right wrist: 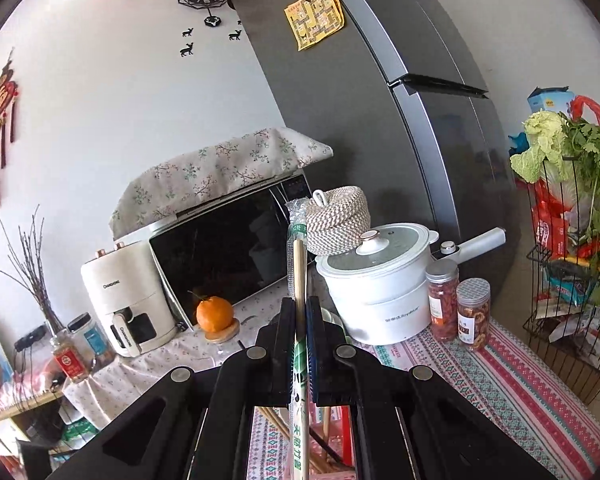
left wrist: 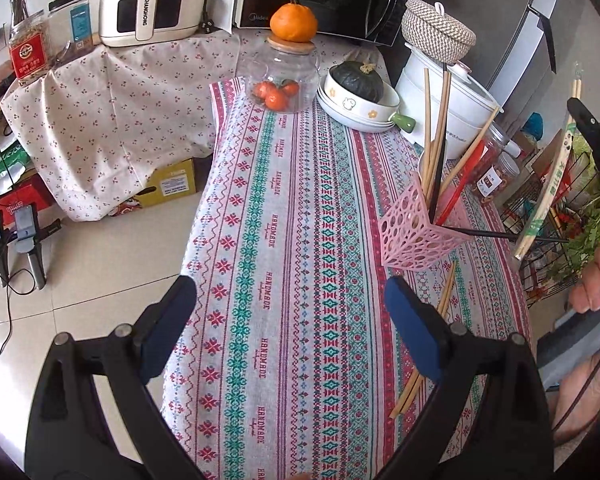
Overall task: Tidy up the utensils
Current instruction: 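Lower the held wooden chopstick into the pink basket and open the right tool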
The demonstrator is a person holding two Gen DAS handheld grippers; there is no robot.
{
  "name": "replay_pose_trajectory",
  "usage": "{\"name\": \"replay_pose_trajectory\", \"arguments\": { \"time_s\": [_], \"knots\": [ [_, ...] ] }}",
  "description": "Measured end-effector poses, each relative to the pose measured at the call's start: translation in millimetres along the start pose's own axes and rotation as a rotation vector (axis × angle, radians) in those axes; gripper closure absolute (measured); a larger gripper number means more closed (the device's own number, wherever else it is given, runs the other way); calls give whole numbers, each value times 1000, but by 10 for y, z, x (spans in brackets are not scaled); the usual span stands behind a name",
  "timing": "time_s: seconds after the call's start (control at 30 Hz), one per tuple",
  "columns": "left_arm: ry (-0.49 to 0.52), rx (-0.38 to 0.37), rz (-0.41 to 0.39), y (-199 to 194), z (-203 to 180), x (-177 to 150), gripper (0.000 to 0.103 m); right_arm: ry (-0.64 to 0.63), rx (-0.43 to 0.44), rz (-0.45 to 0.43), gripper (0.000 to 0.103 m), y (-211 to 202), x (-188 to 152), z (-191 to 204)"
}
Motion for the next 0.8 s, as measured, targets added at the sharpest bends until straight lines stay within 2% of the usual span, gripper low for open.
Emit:
{"name": "replay_pose_trajectory", "arguments": {
  "time_s": [0.13,0.3,0.63,0.8],
  "knots": [
    [-16,-14,6,-26,101,18,8,-54,-69,-38,98,240,-136,81],
    [-27,-40,16,-53,131,11,8,-77,-113,-38,98,526,-259,100],
    [-9,-51,30,-22,77,-6,8,-135,-167,-53,98,743,-424,118],
    [-6,-46,32,4,64,-10,8,-142,-155,-16,98,828,-540,131]
  ]
}}
Point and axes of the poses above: each gripper's, at about its wrist camera, not at the fingertips, and y roughly the way its jaws point, z to its left, x to its top, the point moved 5 cm from there along y, roughly the way its jaws point, and after that the axes turned 9 degrees about -y, right-handed, at the moved point
